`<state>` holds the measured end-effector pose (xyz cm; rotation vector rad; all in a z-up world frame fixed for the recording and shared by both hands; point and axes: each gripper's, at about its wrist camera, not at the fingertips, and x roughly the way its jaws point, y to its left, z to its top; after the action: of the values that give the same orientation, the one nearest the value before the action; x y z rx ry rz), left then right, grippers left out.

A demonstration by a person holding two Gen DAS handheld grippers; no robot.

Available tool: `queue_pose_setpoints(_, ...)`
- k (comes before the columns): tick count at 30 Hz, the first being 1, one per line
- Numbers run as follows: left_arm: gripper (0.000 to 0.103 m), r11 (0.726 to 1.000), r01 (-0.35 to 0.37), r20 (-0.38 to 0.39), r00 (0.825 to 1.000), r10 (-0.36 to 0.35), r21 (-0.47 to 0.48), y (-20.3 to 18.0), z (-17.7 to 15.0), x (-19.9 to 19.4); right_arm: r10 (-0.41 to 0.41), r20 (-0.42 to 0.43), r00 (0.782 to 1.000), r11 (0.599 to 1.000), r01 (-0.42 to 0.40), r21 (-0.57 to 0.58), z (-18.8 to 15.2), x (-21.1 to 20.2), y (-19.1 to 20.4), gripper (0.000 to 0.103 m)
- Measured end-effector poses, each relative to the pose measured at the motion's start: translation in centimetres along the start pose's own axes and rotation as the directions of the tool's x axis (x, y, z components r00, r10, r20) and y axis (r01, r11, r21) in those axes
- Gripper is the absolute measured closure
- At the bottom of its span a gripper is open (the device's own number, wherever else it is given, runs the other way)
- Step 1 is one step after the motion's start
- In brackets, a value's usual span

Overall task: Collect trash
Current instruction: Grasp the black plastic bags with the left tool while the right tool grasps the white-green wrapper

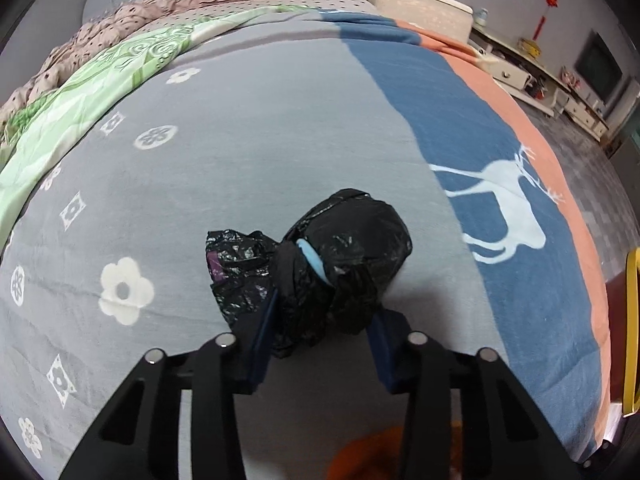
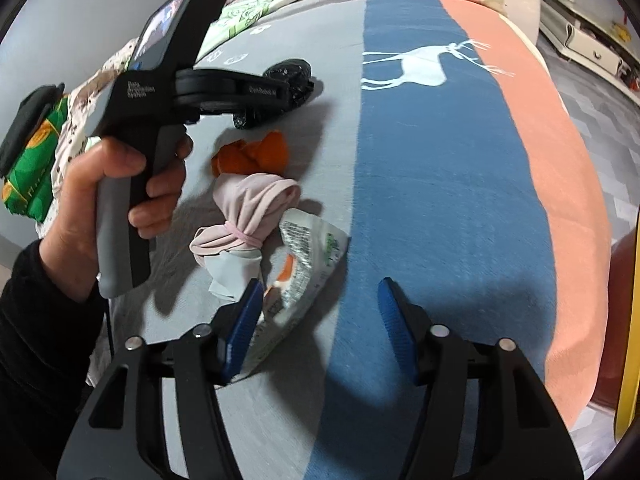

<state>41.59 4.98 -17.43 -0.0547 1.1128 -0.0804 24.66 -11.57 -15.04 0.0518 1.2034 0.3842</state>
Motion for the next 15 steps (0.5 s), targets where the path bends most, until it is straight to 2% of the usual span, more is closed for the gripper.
queue_pose_setpoints(1,0.069,1.000,0.008,0.004,1.000,-0.008,-0.013,0.5,0.0,-0.2,-0.005,-0.007,1.000,1.000,0.005,-0.011,0.1,0.3,0.3,0.054)
queue_pose_setpoints(3,0.070,0.999,0.017,0.011,1.000,-0.017,-0.028,1.1,0.0,-0.4,-0.019,-0.012,1.000,0.999,0.018,-0.036,0.1,0.5,1.1,0.070)
queue_pose_setpoints(6,0.072,0.998,0.030,0.022,0.999,-0.029,-0.046,2.0,-0.1,-0.9,-0.025,-0.007,1.000,0.998,0.024,-0.061,0.0,0.7,1.9,0.084)
queue_pose_setpoints(15,0.073,0.996,0.053,0.066,0.997,-0.048,-0.066,3.1,-0.7,-3.6,-0.026,0.046,0.999,0.997,0.030,-0.074,-0.2,-1.1,1.2,0.088)
